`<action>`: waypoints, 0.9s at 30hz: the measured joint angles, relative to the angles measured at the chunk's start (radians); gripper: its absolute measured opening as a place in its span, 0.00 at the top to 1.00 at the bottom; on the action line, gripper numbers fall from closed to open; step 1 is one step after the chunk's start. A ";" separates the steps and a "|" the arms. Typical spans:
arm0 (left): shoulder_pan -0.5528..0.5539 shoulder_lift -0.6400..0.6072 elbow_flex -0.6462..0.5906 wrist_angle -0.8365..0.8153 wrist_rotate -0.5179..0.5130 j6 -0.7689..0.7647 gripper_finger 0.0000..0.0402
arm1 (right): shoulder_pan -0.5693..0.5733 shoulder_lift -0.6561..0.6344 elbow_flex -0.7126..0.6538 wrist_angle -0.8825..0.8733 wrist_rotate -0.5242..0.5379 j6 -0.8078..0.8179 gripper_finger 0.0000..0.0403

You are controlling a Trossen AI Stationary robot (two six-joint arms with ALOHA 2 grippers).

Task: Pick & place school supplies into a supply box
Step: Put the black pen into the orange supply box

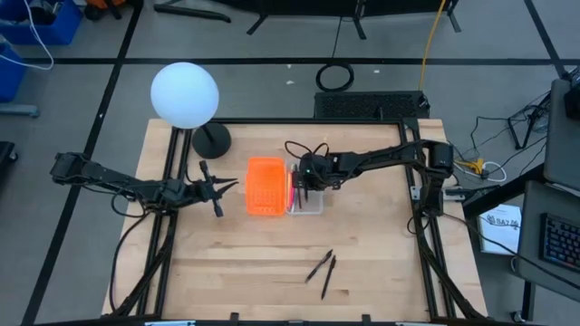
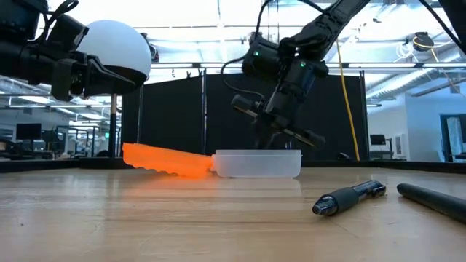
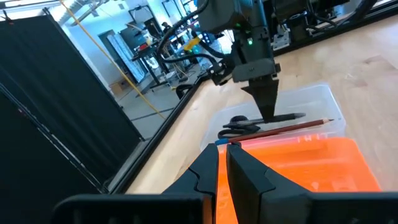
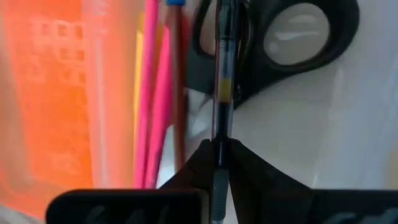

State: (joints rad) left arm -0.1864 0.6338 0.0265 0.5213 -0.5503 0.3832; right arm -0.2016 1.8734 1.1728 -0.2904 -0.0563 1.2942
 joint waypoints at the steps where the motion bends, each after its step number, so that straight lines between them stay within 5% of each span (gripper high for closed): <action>1: 0.000 0.000 0.000 0.000 0.000 0.000 0.91 | 0.000 0.009 0.000 0.013 0.000 0.000 0.95; 14: 0.000 0.000 0.000 0.003 0.008 -0.023 0.91 | 0.000 0.028 0.001 0.039 0.000 0.002 0.78; 27: 0.000 0.000 0.000 -0.003 0.010 -0.026 0.91 | 0.024 -0.097 0.001 0.028 0.005 -0.129 0.76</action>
State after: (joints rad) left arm -0.1864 0.6338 0.0265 0.5186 -0.5400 0.3576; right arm -0.1772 1.7764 1.1736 -0.2626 -0.0513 1.1653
